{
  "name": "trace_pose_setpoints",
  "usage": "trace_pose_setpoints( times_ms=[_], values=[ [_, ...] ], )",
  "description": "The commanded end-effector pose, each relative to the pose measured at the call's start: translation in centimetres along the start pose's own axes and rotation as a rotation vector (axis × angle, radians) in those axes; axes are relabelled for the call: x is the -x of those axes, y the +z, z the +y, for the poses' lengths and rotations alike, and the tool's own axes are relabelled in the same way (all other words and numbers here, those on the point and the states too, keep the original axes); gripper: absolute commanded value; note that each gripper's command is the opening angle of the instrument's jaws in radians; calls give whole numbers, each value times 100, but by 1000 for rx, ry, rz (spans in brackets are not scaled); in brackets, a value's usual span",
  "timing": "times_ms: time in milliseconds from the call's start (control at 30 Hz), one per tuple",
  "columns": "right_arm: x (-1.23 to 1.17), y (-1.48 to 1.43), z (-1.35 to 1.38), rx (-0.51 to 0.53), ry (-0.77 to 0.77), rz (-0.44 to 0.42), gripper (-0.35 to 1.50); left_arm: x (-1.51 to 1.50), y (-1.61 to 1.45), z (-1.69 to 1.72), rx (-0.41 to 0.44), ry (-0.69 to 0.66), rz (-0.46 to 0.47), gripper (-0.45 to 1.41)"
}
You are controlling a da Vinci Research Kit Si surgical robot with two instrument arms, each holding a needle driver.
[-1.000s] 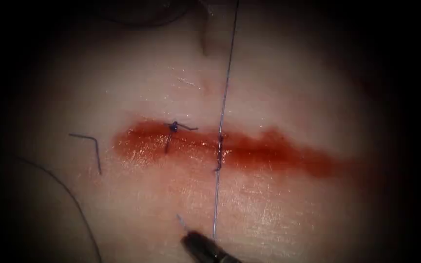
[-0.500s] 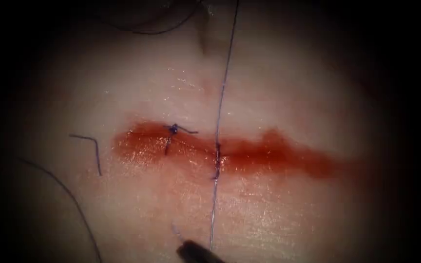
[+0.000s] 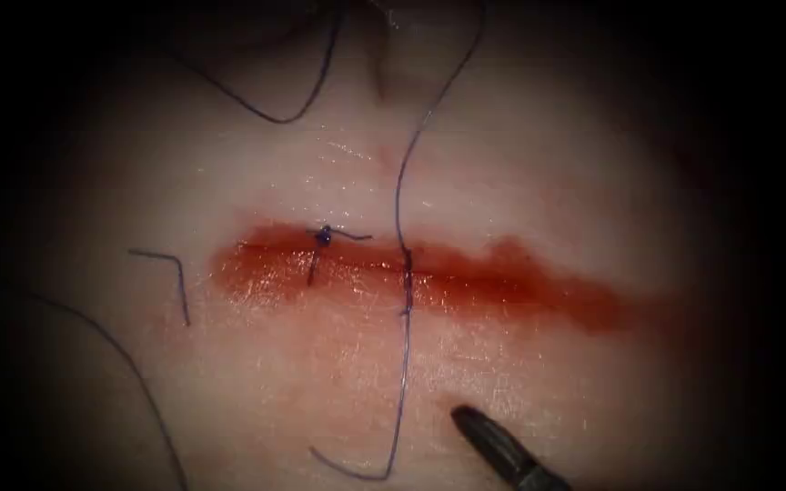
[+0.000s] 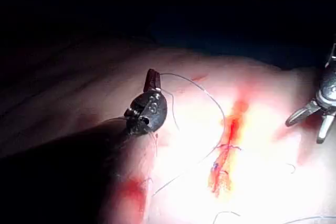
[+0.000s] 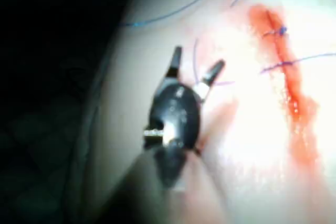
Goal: Wound Closure
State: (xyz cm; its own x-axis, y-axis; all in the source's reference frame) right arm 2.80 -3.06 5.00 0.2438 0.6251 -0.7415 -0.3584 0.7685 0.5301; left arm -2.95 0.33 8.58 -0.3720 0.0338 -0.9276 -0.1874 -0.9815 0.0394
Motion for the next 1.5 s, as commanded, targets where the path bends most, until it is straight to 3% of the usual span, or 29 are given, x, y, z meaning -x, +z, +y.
trace_pose_setpoints(
  times_ms=[33, 167, 233, 267, 300, 533, 700, 900, 1167, 1500],
  values=[
    [3, 5, 1, -9, 6, -5, 127, -7, 0, 13, 5, 3, 6, -45],
    [-8, 15, 24, -8, 15, -3, 110, -37, -19, 46, 18, 0, 18, -45],
    [-11, 22, 36, -10, 8, -2, 75, -49, -27, 64, 29, 1, 18, -45],
    [-12, 25, 42, -15, 7, -2, 36, -53, -30, 72, 34, 3, 17, -45],
    [-14, 30, 51, -14, 8, -2, -33, -57, -34, 80, 38, 5, 17, -45],
    [-26, 59, 92, 14, 22, 52, -35, -70, -55, 120, 54, 25, 24, -45],
    [-31, 80, 116, 28, 41, 130, -35, -58, -64, 153, 59, 48, 29, -45],
    [-35, 95, 129, 42, 47, 178, -35, -41, -72, 182, 68, 37, 26, -45],
    [-34, 108, 150, 25, 107, 320, -30, -25, -86, 202, 69, 31, 21, -45],
    [-38, 110, 150, -109, 106, 396, -33, 4, -101, 208, 53, 14, 5, -45]
  ],
)
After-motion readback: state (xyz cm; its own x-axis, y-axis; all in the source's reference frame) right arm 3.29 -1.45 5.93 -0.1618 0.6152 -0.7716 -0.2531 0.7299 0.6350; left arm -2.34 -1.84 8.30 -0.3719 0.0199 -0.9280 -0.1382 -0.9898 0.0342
